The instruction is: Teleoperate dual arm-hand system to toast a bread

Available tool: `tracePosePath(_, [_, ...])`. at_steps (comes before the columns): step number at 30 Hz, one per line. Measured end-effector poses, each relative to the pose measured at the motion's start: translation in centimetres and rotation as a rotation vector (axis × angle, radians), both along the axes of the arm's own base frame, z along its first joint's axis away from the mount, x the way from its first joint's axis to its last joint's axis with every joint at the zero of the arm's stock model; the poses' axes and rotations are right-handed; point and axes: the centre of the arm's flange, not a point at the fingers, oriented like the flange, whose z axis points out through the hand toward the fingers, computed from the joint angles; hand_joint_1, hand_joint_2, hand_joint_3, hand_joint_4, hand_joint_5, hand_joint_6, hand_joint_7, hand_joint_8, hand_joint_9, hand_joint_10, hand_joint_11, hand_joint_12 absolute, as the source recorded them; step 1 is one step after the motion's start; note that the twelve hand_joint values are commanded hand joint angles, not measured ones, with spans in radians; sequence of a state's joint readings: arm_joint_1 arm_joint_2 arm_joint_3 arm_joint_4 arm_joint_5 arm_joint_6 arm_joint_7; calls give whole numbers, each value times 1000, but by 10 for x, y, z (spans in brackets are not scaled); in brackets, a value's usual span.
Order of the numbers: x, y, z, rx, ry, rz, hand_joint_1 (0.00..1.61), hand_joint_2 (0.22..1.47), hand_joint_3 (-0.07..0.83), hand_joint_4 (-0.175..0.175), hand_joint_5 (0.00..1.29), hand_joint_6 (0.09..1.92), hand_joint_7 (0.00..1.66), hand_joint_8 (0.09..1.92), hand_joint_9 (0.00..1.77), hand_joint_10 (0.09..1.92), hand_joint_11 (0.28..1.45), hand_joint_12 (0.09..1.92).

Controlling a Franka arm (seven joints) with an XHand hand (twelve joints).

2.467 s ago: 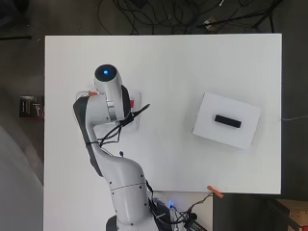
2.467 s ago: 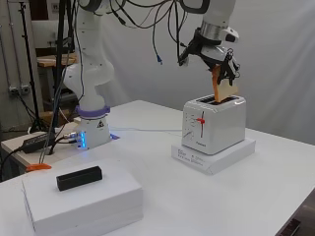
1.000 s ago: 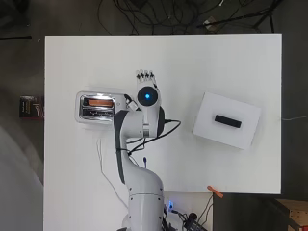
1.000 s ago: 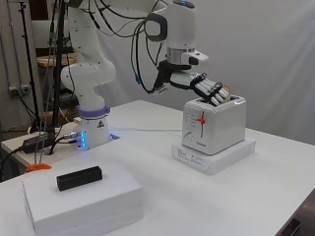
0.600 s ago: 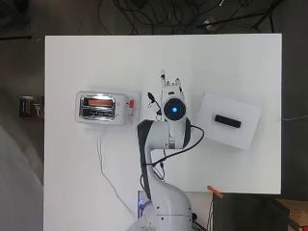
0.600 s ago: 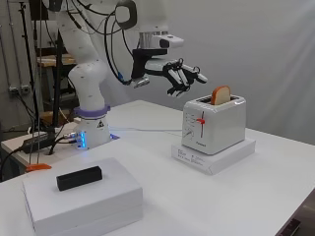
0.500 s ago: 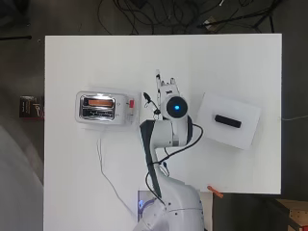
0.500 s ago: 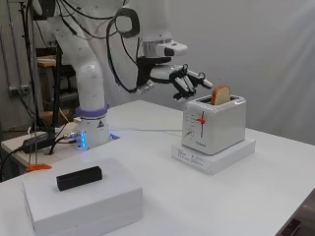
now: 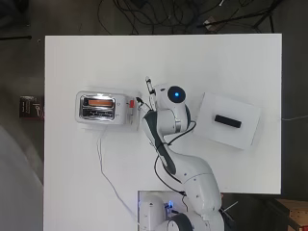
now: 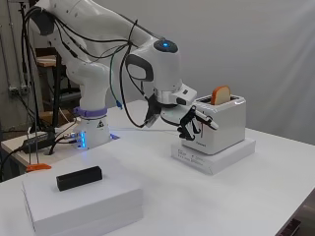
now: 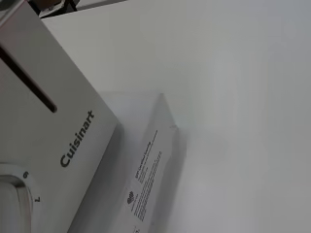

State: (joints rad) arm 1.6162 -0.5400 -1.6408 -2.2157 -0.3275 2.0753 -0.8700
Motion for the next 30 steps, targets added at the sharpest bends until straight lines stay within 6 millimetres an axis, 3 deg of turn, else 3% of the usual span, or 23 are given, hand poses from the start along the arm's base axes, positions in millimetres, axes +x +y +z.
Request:
tracePosePath(6, [5, 3, -21, 9, 8, 63, 209, 1085, -5, -165, 275, 87, 1236, 1920, 1534, 1920, 1176, 1920])
tracePosePath(16, [-3, 28, 4, 41, -38, 109, 220, 1073, -3, -174, 237, 87, 1136, 1920, 1496, 1920, 1197, 1920])
tracePosePath(23, [-3, 13, -24, 46, -8, 117, 248, 1077, 0, -166, 270, 87, 1162, 1920, 1497, 1920, 1184, 1920])
tracePosePath(28, [3, 19, -48, 41, 3, 137, 228, 1065, -3, -155, 298, 87, 1186, 1920, 1542, 1920, 1224, 1920])
tracePosePath(30, [1, 21, -53, 56, -4, 134, 232, 1065, -1, -141, 307, 87, 1134, 1920, 1506, 1920, 1178, 1920])
